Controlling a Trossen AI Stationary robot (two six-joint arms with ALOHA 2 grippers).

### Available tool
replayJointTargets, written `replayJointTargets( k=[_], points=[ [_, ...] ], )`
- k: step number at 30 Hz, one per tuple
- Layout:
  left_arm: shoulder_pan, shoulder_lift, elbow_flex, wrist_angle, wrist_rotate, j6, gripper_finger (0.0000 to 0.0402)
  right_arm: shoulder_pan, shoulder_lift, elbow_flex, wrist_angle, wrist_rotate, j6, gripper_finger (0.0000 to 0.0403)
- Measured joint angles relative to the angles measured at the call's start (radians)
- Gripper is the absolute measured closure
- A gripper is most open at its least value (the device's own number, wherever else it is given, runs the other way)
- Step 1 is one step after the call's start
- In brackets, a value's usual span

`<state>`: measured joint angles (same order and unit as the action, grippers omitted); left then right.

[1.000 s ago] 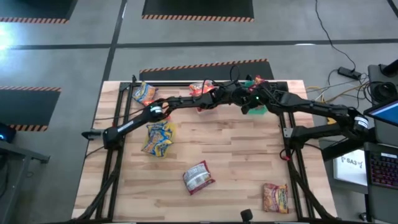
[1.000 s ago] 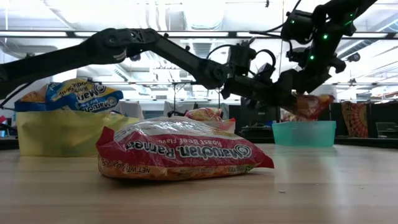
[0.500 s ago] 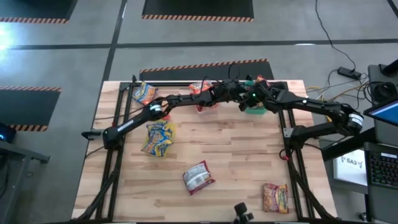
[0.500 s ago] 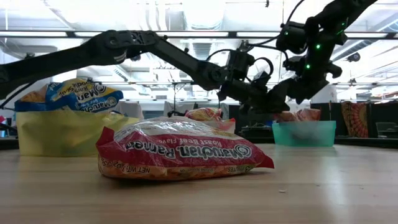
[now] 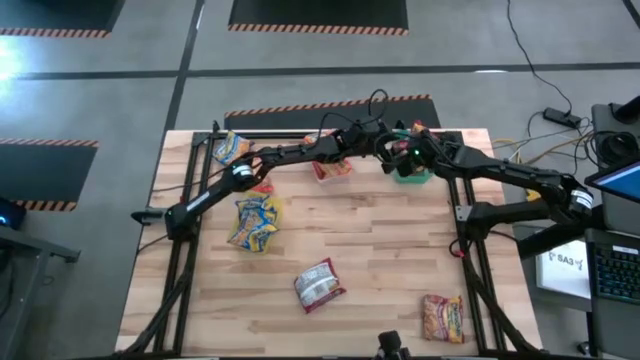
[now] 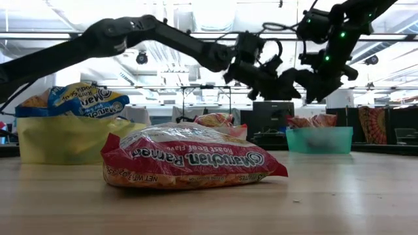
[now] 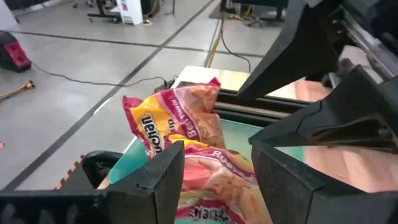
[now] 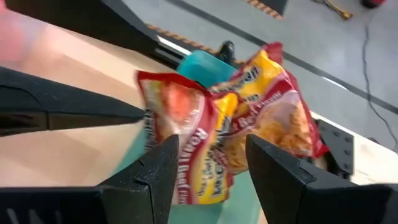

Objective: Sort Maruchan noodles
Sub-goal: Put the red noodle pack into the green bin

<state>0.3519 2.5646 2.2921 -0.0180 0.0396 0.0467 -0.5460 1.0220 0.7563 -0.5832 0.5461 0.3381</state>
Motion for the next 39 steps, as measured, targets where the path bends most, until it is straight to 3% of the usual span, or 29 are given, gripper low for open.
replayJointTargets(
  k=[7, 13, 17, 22, 25, 28, 34, 39],
  points=[
    [-0.004, -0.03, -0.019, -0.159, 0.011, 0.03, 0.0228, 0.081, -0.051, -0.014, -0.001, -0.022, 0.008, 0.0225],
    [0.002, -0.046, -0.024, -0.472, -0.115, 0.117, 0.0228, 0.123, -0.057, -0.054, 0.028, -0.033, 0.034, 0.0225],
    [-0.008, -0.121, -0.025, -0.643, -0.115, 0.122, 0.0228, 0.146, -0.059, -0.06, 0.051, -0.04, 0.04, 0.0225],
    [-0.034, -0.182, -0.088, -0.68, -0.104, 0.137, 0.0228, 0.205, -0.067, -0.065, 0.056, -0.035, 0.048, 0.0225],
    [-0.05, -0.251, -0.208, -0.635, -0.101, 0.139, 0.0228, 0.249, -0.07, -0.067, 0.052, -0.031, 0.067, 0.0225],
    [-0.051, -0.416, -0.397, -0.571, -0.099, 0.09, 0.0228, 0.304, -0.072, -0.068, 0.054, -0.036, 0.095, 0.0225],
    [-0.094, -0.686, -0.852, -0.328, -0.104, -0.061, 0.0228, 0.421, -0.07, -0.069, 0.08, -0.149, 0.189, 0.0225],
    [-0.187, -0.896, -1.127, -0.041, -0.118, -0.165, 0.0228, 0.547, -0.055, -0.069, 0.111, -0.215, 0.332, 0.0225]
  ],
)
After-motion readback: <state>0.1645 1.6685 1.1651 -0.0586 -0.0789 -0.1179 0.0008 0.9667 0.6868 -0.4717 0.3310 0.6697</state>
